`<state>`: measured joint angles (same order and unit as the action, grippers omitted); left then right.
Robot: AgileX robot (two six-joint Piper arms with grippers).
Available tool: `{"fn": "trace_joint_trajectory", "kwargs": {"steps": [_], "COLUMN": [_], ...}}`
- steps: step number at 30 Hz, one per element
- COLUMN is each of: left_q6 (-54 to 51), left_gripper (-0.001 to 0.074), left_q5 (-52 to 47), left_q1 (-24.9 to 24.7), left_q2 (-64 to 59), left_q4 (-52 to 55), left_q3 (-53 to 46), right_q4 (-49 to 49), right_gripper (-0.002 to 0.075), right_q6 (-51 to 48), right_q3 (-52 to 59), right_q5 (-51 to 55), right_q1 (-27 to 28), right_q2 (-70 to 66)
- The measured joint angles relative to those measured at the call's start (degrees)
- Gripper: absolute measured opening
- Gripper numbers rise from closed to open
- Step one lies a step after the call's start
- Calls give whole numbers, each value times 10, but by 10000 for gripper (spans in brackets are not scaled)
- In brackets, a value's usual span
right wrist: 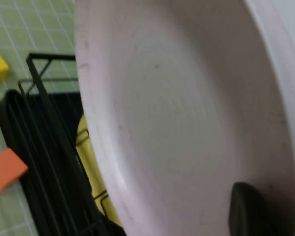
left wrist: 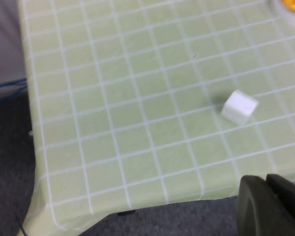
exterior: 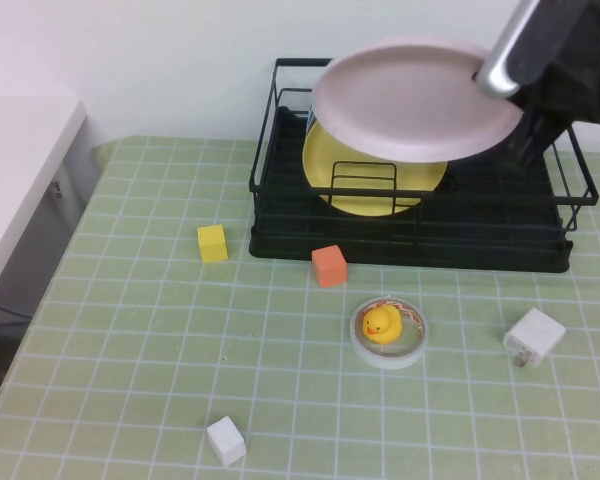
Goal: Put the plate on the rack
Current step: Place the plate on the rack
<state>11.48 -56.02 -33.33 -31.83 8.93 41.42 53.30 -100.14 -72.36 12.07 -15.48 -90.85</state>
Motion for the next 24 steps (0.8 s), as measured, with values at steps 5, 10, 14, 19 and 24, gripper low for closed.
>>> {"fn": "trace_joint_trajectory", "kwargs": {"steps": [5,10,14,19,24], "left_q6": [72,135,170,207,215], "left_gripper": [-1,-1,-1,-1,-1], "left_q5": [44,85,100,100,100], "left_q1": [0,0,0,0,0], "left_q2": [92,161,195,208,208], "left_q4": [44,99,140,169,171], "left_q3": [-118,-175,-178,-178,-178], "right_q4": [-6,-6,-6,-5,-4], "right_gripper": [97,97,97,97,97], "right_q6": [-49,-76,-83,-89,-105], "right_q3": [-24,-34,-37,-38,-38], "right_q5": [-42,-91,-103,-114,-121], "right_q1": [-1,-1,-1,-1,-2], "right_q2": [-60,-101,-125,-152,-165]}}
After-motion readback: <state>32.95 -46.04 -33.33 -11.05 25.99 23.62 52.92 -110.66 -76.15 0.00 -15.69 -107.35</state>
